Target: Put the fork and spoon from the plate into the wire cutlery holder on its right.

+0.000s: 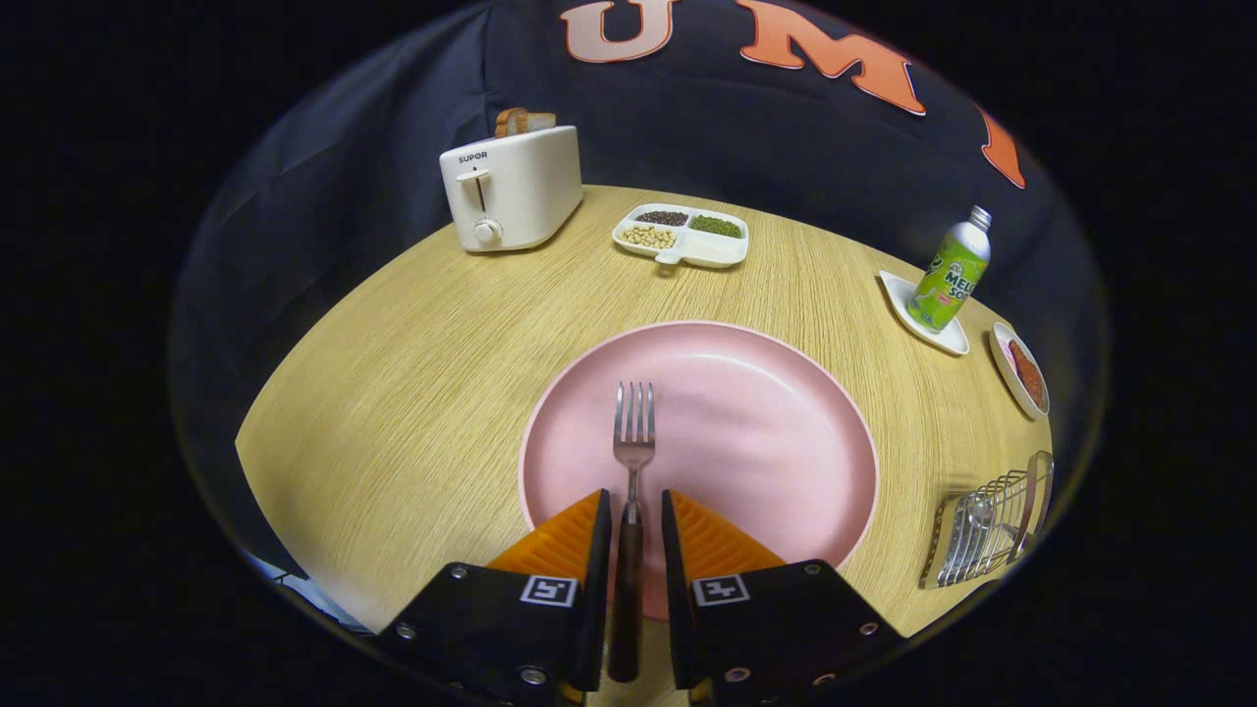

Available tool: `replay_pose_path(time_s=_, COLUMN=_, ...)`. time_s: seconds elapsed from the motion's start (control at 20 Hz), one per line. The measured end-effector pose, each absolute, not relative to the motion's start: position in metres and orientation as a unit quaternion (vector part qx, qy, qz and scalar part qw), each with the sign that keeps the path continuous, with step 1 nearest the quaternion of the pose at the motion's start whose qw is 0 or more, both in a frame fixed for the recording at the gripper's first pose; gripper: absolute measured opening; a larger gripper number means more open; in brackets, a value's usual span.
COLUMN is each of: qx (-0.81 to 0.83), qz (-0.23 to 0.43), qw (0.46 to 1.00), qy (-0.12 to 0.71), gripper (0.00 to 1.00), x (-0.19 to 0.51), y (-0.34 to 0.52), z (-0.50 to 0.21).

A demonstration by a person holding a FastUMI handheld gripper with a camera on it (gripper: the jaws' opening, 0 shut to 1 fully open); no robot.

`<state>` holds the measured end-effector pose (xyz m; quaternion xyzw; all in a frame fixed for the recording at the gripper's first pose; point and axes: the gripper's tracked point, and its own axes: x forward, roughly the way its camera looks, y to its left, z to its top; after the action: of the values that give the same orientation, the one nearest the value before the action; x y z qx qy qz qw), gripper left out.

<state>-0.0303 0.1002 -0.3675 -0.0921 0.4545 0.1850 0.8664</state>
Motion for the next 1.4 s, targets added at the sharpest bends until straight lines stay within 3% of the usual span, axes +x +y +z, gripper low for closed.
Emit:
replay_pose_path(time_s=0.2, qx=-0.095, qz=0.170, qw=0.873, qy=0.448, gripper=0.06, x=-0.029, y=0.096, z=-0.365)
replay_pose_path(time_s=0.3, qx=-0.083, qz=0.171, qw=0.875, qy=0.445, gripper=0.03, x=-0.026, y=0.096, z=-0.359)
replay_pose_path(time_s=0.95, qx=-0.074, qz=0.137, qw=0.876, qy=0.457, gripper=0.03, x=-0.024, y=0.013, z=-0.280)
replay_pose_path(time_s=1.4, qx=-0.100, qz=0.092, qw=0.850, qy=0.510, gripper=0.03, x=-0.034, y=-0.087, z=-0.232)
